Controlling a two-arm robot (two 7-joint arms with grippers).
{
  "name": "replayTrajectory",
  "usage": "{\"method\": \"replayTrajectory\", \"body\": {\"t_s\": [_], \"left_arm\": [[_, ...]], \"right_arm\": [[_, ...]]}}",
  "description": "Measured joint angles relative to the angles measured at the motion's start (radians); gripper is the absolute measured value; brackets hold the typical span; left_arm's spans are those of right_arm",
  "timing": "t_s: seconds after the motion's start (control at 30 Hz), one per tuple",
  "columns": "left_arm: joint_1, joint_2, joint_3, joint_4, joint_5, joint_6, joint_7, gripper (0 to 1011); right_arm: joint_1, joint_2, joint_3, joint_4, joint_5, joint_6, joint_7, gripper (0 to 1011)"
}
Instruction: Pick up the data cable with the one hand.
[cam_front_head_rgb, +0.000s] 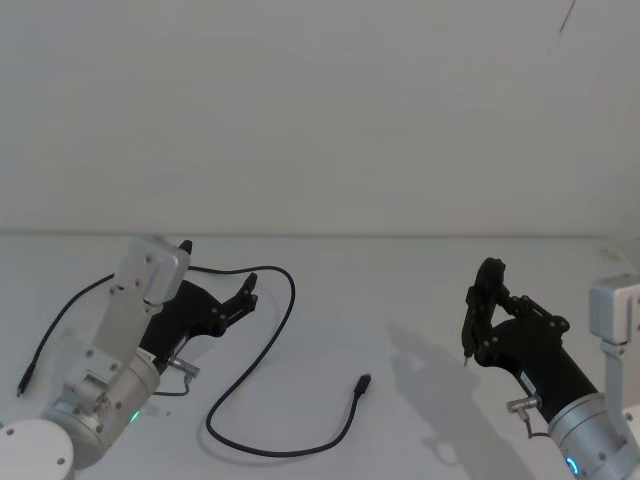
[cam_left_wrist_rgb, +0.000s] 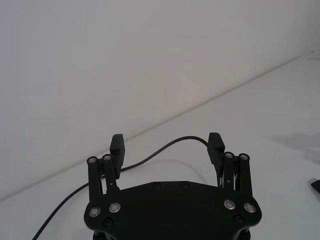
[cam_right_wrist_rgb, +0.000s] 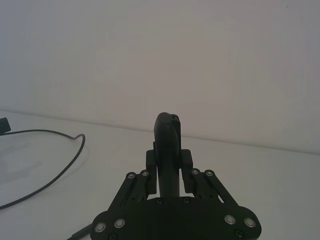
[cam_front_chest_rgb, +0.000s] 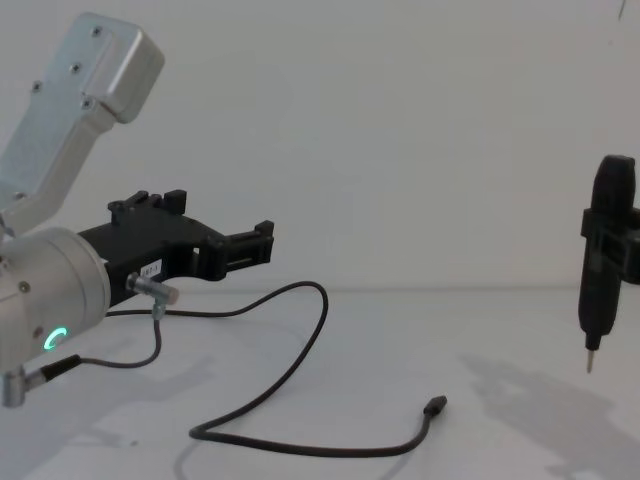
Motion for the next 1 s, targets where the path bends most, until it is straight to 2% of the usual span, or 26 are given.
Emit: {"method": "replayTrajectory", "body": {"t_s": [1.0], "left_arm": [[0.000,0.000,0.000,0.000,0.000,0.000,0.000,1001]], "right_arm": [[0.000,0.000,0.000,0.000,0.000,0.000,0.000,283]]}}
